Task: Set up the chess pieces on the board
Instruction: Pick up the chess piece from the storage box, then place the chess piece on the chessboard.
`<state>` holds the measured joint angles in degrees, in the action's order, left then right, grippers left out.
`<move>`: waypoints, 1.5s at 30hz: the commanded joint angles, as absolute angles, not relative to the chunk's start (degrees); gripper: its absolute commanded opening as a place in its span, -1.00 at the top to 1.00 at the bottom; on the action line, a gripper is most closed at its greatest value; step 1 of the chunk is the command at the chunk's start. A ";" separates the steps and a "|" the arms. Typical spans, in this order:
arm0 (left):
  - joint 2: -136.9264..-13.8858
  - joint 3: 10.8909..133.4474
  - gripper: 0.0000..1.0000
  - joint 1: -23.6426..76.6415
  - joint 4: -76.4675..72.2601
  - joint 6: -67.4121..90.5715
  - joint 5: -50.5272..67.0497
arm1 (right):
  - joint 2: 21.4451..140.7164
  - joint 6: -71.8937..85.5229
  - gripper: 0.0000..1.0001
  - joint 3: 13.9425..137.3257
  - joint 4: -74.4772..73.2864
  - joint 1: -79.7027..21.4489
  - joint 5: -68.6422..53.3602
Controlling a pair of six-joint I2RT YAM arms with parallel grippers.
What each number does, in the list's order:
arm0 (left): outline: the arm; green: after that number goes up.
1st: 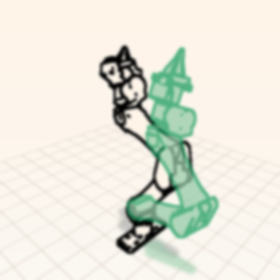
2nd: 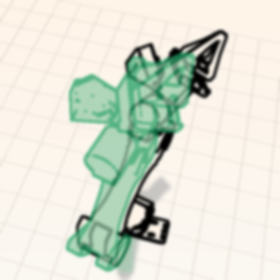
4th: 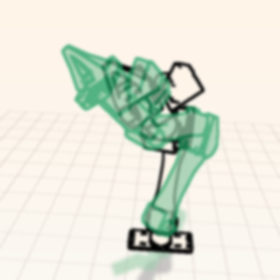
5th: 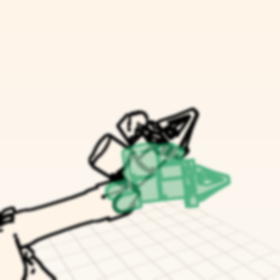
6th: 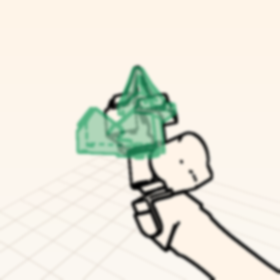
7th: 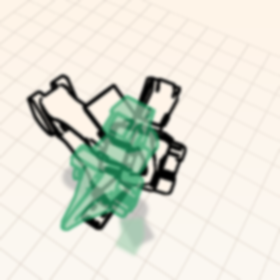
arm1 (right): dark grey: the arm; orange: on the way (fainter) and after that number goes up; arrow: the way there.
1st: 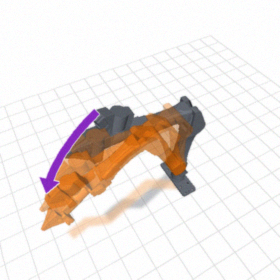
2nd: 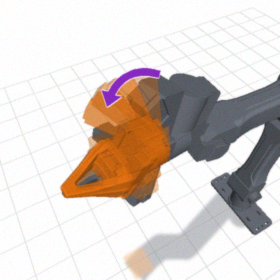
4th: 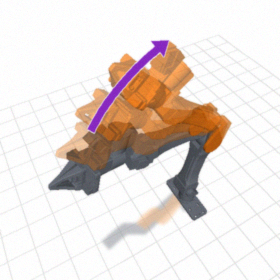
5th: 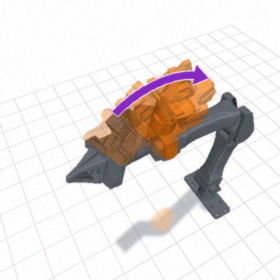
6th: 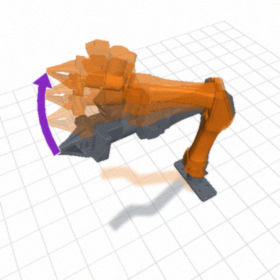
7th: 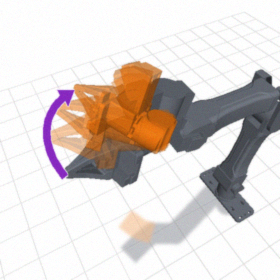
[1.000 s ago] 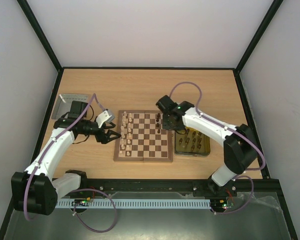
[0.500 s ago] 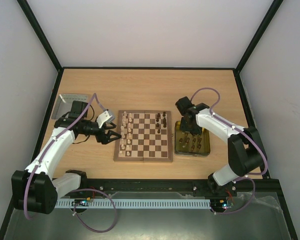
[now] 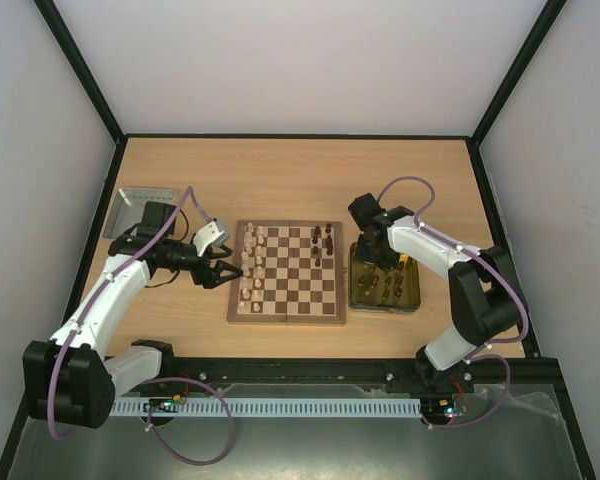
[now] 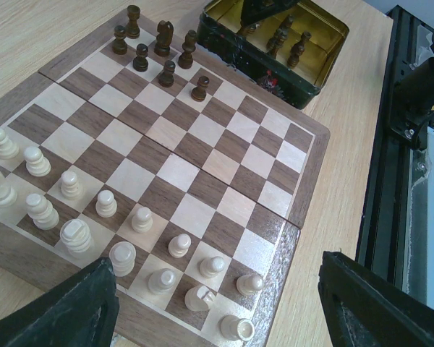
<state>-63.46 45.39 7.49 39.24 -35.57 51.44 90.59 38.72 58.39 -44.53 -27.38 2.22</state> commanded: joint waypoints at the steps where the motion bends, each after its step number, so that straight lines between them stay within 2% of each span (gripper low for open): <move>1: -63.13 46.26 -0.53 7.82 39.38 -36.00 52.56 | 91.23 38.11 0.70 57.62 -43.27 -27.16 2.37; 12: -63.01 46.26 -0.54 7.91 39.40 -36.08 52.26 | 90.21 38.12 0.96 57.14 -43.94 -27.16 4.68; 24: -63.26 46.25 -0.55 8.50 39.15 -35.77 51.38 | 85.94 36.73 0.96 60.77 -48.45 -28.13 6.82; 29: -63.38 46.27 -0.56 8.61 38.99 -35.59 51.15 | 85.35 36.76 0.96 63.69 -49.82 -31.63 5.76; 35: -63.50 46.30 -0.56 8.70 38.85 -35.48 50.92 | 86.88 39.36 0.96 67.90 -50.77 -37.18 4.45; 45: -63.28 46.18 -0.56 8.79 38.74 -35.32 50.71 | 90.29 40.34 0.96 68.66 -47.77 -39.52 1.55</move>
